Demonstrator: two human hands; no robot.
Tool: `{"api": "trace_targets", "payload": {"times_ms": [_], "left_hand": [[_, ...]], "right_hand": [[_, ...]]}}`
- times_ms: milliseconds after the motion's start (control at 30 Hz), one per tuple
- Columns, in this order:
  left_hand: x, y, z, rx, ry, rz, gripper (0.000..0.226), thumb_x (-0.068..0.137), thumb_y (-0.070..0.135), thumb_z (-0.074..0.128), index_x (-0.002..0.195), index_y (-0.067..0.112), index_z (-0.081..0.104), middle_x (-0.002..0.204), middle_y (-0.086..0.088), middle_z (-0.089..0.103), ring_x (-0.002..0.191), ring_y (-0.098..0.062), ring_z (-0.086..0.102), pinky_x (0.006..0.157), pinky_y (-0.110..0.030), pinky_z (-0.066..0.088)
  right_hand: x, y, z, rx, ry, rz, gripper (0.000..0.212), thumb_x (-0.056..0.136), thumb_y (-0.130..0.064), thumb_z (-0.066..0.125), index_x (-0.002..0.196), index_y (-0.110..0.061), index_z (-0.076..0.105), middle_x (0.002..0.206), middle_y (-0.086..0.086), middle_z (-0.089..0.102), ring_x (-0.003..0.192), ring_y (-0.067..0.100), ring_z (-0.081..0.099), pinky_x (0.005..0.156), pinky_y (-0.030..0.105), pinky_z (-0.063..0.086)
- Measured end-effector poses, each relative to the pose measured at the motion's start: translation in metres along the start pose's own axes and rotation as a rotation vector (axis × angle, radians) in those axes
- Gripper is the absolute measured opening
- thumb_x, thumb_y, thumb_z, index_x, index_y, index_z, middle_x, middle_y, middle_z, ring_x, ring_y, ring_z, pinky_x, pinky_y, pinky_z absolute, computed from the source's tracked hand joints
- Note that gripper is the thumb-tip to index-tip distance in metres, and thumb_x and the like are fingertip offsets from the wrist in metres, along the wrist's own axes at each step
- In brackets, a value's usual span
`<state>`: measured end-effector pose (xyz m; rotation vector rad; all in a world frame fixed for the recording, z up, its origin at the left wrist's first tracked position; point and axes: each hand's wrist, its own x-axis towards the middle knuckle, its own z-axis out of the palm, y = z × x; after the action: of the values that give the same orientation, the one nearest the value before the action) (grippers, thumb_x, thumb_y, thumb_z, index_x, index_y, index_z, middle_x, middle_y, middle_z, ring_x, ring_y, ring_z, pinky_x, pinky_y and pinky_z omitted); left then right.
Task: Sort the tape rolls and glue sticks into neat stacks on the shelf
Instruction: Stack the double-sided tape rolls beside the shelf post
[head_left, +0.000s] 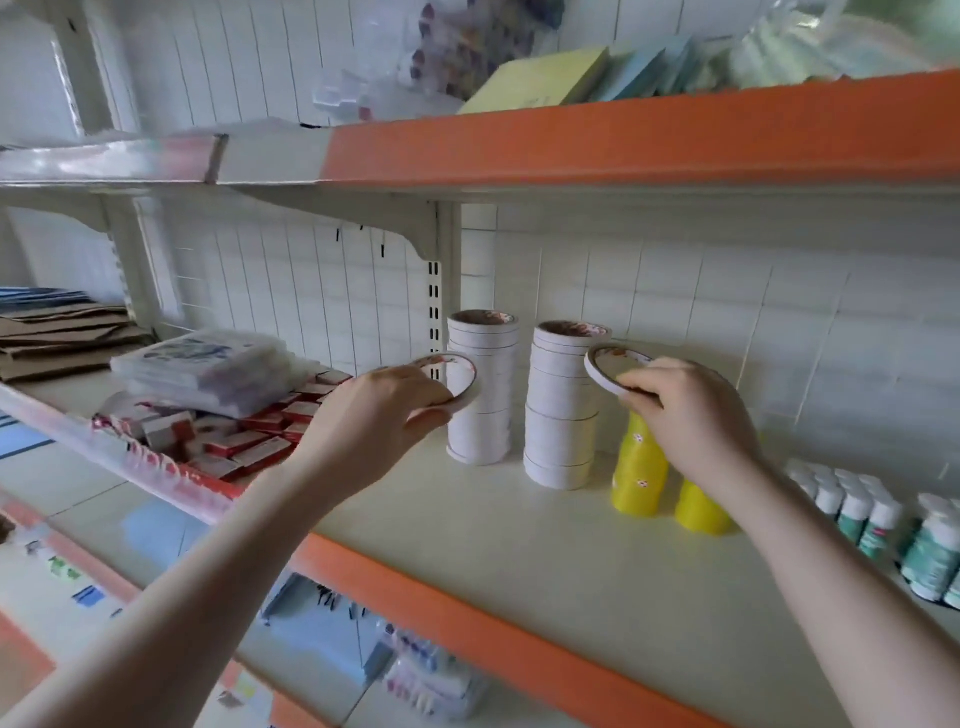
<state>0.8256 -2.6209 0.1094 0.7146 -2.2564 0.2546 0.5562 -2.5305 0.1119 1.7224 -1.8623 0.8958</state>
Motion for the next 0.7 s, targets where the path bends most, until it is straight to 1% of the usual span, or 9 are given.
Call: {"api": "trace_targets", "payload": {"times_ms": [33,133,200,267,300,367,467,533,700], "left_hand": [[0.007,-0.008,0.004,-0.001,0.003,-0.001,0.030,0.083,0.041,0.052,0.078,0.015,0.067,0.073,0.001,0.062,0.066,-0.022,0.057,0.051,-0.034,0.046],[0.030,-0.030,0.015,-0.015,0.000,-0.007,0.016,0.087,0.030,0.062,0.086,0.015,0.068,0.081,0.000,0.063,0.074,-0.023,0.058,0.058,-0.038,0.048],[0.048,-0.041,0.023,-0.031,0.008,-0.004,0.012,0.087,0.025,0.063,0.089,0.015,0.068,0.084,0.000,0.064,0.075,-0.024,0.058,0.061,-0.040,0.049],[0.065,-0.049,0.029,-0.044,0.008,0.028,0.010,0.087,0.024,0.063,0.090,0.017,0.069,0.085,0.001,0.065,0.076,-0.023,0.060,0.062,-0.041,0.050],[0.074,-0.053,0.032,-0.063,0.014,0.053,0.008,0.086,0.022,0.064,0.092,0.019,0.069,0.086,0.001,0.066,0.077,-0.023,0.061,0.062,-0.041,0.050],[0.089,-0.062,0.038,-0.103,0.036,0.097,0.013,0.084,0.019,0.067,0.096,0.024,0.068,0.085,-0.001,0.068,0.075,-0.024,0.062,0.061,-0.041,0.052],[0.109,-0.076,0.048,-0.107,0.033,0.070,0.009,0.086,0.022,0.065,0.092,0.020,0.071,0.083,0.000,0.067,0.076,-0.022,0.062,0.064,-0.042,0.052],[0.117,-0.086,0.056,-0.107,0.030,0.067,0.009,0.087,0.024,0.064,0.089,0.017,0.070,0.083,0.000,0.066,0.077,-0.022,0.061,0.065,-0.043,0.051],[0.131,-0.098,0.069,-0.126,0.033,0.123,0.008,0.086,0.022,0.065,0.089,0.017,0.070,0.082,0.000,0.066,0.075,-0.022,0.061,0.064,-0.045,0.051]], "right_hand": [[0.008,0.000,0.005,-0.010,0.005,-0.002,0.009,0.085,-0.015,0.064,0.085,-0.012,0.072,0.074,0.008,0.059,0.075,0.032,0.055,0.062,0.036,0.043],[0.033,0.002,0.021,-0.020,0.044,0.004,0.011,0.084,-0.014,0.065,0.091,-0.014,0.073,0.081,0.007,0.063,0.079,0.031,0.057,0.064,0.033,0.042],[0.049,0.004,0.029,-0.007,0.079,0.005,0.015,0.084,-0.013,0.066,0.096,-0.016,0.074,0.089,0.006,0.067,0.085,0.031,0.059,0.068,0.032,0.041],[0.065,0.006,0.034,-0.002,0.074,0.002,0.017,0.084,-0.013,0.066,0.098,-0.017,0.074,0.093,0.006,0.068,0.089,0.031,0.059,0.071,0.033,0.042],[0.073,0.007,0.037,-0.006,0.055,0.003,0.016,0.085,-0.014,0.065,0.097,-0.018,0.074,0.092,0.007,0.067,0.089,0.030,0.059,0.071,0.034,0.042],[0.087,0.008,0.040,-0.018,0.017,0.015,0.014,0.085,-0.015,0.064,0.094,-0.018,0.074,0.089,0.006,0.065,0.088,0.029,0.057,0.069,0.034,0.040],[0.103,0.009,0.046,-0.024,-0.048,0.014,0.011,0.085,-0.016,0.064,0.090,-0.017,0.074,0.083,0.005,0.061,0.085,0.026,0.055,0.071,0.036,0.043],[0.109,0.009,0.050,0.005,-0.083,0.000,0.013,0.084,-0.016,0.065,0.092,-0.019,0.075,0.079,0.004,0.059,0.082,0.025,0.055,0.072,0.038,0.045],[0.114,0.009,0.052,0.051,-0.115,0.021,0.011,0.084,-0.016,0.066,0.090,-0.019,0.075,0.084,0.006,0.064,0.084,0.025,0.057,0.077,0.041,0.046]]}}
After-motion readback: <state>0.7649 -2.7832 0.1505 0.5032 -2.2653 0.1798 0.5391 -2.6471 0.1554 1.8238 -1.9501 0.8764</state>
